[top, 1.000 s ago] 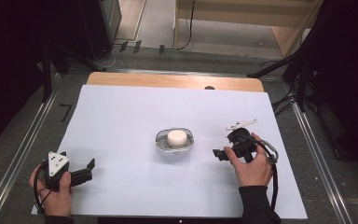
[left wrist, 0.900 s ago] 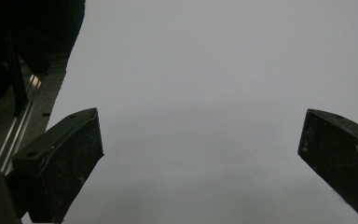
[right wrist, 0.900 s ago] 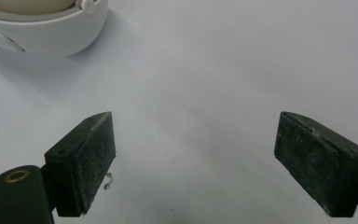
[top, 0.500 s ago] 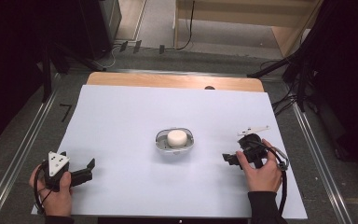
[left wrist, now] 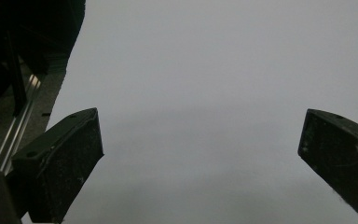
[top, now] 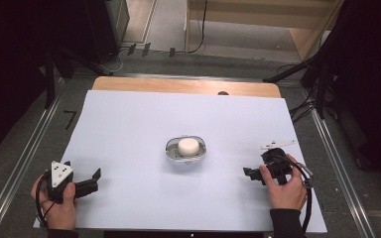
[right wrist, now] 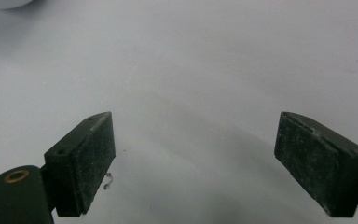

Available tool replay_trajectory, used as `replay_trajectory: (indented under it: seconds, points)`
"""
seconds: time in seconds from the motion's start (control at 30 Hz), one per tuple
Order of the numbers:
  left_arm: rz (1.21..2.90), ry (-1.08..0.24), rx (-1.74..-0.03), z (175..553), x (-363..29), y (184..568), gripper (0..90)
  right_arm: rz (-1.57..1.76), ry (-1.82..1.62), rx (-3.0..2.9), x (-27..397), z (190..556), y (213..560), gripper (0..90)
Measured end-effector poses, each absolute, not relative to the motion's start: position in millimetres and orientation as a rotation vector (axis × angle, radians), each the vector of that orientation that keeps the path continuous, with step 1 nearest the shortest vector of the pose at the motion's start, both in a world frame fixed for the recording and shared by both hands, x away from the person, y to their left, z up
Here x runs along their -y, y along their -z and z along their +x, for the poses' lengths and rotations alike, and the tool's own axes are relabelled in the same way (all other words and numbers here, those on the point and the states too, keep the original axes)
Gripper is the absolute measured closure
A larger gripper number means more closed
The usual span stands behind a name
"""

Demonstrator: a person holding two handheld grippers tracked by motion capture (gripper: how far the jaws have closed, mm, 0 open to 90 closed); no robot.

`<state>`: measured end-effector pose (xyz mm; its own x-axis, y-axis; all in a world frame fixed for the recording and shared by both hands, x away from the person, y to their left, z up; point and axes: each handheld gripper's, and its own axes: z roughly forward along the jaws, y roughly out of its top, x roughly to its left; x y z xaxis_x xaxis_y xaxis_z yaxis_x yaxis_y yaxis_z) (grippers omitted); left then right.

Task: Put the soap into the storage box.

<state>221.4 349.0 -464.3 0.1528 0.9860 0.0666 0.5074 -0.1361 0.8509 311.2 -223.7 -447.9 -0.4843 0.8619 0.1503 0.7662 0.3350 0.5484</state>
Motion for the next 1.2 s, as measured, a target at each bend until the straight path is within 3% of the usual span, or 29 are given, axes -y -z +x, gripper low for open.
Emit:
replay_trajectory:
  seconds: [1.2]
  points:
    - [1.736,-0.878,-1.438,221,-349,464,0.2,1.588,-0.918,-2.283,290,270,465,11.6]
